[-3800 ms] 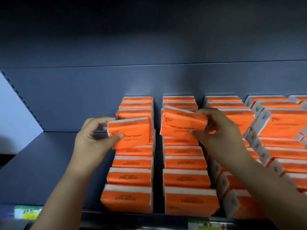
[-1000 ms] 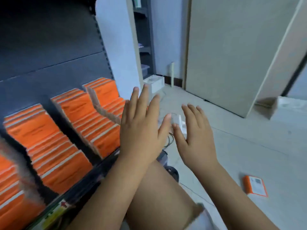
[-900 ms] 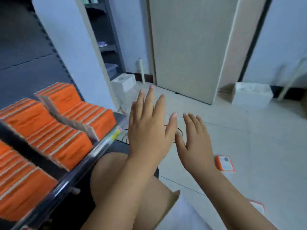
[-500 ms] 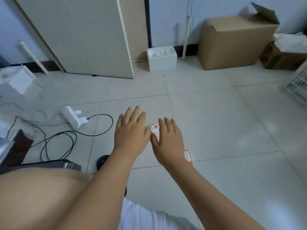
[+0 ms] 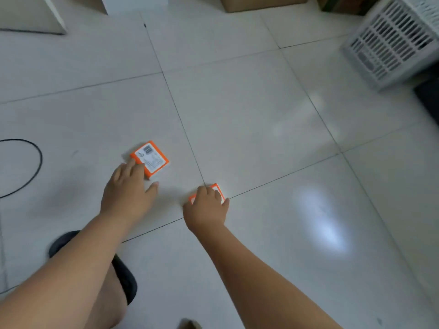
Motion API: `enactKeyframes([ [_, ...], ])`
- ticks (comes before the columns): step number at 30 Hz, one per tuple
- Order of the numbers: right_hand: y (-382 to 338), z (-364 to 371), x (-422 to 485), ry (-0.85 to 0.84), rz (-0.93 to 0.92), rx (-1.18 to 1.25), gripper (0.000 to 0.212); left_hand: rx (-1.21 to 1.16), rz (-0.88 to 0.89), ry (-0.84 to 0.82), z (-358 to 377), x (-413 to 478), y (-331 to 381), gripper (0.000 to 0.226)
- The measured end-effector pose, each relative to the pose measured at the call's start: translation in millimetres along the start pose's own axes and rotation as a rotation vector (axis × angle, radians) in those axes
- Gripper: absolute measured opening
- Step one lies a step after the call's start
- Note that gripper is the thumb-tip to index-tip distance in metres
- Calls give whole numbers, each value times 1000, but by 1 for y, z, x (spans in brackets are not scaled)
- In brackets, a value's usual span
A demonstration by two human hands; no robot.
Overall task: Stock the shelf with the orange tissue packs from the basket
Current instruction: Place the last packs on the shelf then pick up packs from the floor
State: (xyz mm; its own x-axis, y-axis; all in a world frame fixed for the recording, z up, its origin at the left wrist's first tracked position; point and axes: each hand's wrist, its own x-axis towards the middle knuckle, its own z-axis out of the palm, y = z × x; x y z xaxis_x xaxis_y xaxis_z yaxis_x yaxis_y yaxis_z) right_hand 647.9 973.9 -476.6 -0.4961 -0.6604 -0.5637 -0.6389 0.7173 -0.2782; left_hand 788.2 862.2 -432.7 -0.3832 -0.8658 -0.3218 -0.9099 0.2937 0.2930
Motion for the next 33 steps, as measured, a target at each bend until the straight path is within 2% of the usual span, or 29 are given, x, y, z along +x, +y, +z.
enactKeyframes([
  [4,7,35,24,-46,123,-52,70,-181,-51,9,36,36,-10,77],
  [7,5,54,36,-14,214,-58,75,-405,-124,142,56,56,-26,80],
  [9,2,64,45,36,230,-18,79,-429,-116,144,67,69,-30,85],
  [12,-2,76,59,185,134,22,82,-267,-56,-84,78,86,-36,94],
  [16,-10,83,84,344,-44,25,69,48,87,-350,92,100,-67,94],
  [19,-18,85,96,362,-34,150,60,192,163,-289,99,95,-92,89],
  [23,-28,82,97,424,29,363,52,191,231,-138,107,85,-104,76],
  [26,-43,86,92,453,-82,470,43,246,104,-177,111,82,-97,81],
  [28,-56,85,85,454,-135,676,30,327,47,-125,110,85,-91,90],
  [29,-65,81,81,406,-82,852,22,376,26,-83,109,85,-90,90],
  [31,-75,72,82,249,167,1284,16,419,-11,-19,108,86,-95,79],
  [33,-79,65,90,46,438,1634,27,384,-49,-23,107,86,-106,57],
])
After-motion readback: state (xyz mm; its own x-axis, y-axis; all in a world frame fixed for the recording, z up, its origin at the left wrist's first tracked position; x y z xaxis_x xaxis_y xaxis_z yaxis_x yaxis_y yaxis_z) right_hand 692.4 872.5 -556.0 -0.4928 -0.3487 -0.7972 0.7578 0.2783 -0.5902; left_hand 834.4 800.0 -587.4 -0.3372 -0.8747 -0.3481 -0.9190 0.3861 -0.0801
